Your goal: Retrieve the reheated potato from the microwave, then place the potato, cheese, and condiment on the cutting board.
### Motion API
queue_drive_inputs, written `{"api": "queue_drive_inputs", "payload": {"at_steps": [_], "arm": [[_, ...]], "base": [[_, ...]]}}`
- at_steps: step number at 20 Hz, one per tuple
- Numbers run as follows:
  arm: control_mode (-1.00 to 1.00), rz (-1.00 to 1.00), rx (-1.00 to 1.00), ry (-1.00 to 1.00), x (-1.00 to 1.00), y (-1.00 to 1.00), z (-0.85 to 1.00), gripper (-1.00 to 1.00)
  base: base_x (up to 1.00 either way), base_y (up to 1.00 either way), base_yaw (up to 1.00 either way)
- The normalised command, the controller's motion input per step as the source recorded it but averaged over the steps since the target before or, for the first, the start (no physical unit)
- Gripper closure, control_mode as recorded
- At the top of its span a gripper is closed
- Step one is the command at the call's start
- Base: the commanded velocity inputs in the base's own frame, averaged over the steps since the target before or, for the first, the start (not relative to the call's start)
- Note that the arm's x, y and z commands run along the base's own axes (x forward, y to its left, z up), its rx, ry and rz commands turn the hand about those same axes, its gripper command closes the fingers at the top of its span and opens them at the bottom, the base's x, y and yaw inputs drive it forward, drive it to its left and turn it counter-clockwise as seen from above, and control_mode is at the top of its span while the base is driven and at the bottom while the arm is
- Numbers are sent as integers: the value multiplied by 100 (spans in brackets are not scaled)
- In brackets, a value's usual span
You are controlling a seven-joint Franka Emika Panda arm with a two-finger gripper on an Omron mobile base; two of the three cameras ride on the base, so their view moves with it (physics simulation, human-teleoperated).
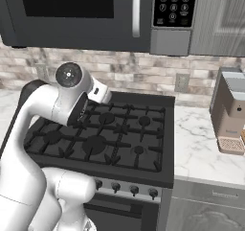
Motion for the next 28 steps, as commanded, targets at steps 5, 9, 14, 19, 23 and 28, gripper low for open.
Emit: {"api": "queue_drive_inputs", "payload": {"at_steps": [5,9,14,19,23,28], "arm": [[-100,-12,7,-1,-4,-18,47,-100],[-100,-14,2,0,-4,-17,43,-100],[-100,-7,1,-2,-11,-19,34,-100],[-100,0,0,-13,-12,-14,21,-100],[-100,1,0,-1,-4,-15,27,-100],[-100,13,-9,-20,-3,-18,24,-100]], "base": [[0,0,0],[0,0,0],[0,0,0],[0,0,0],[0,0,0],[0,0,0]]}}
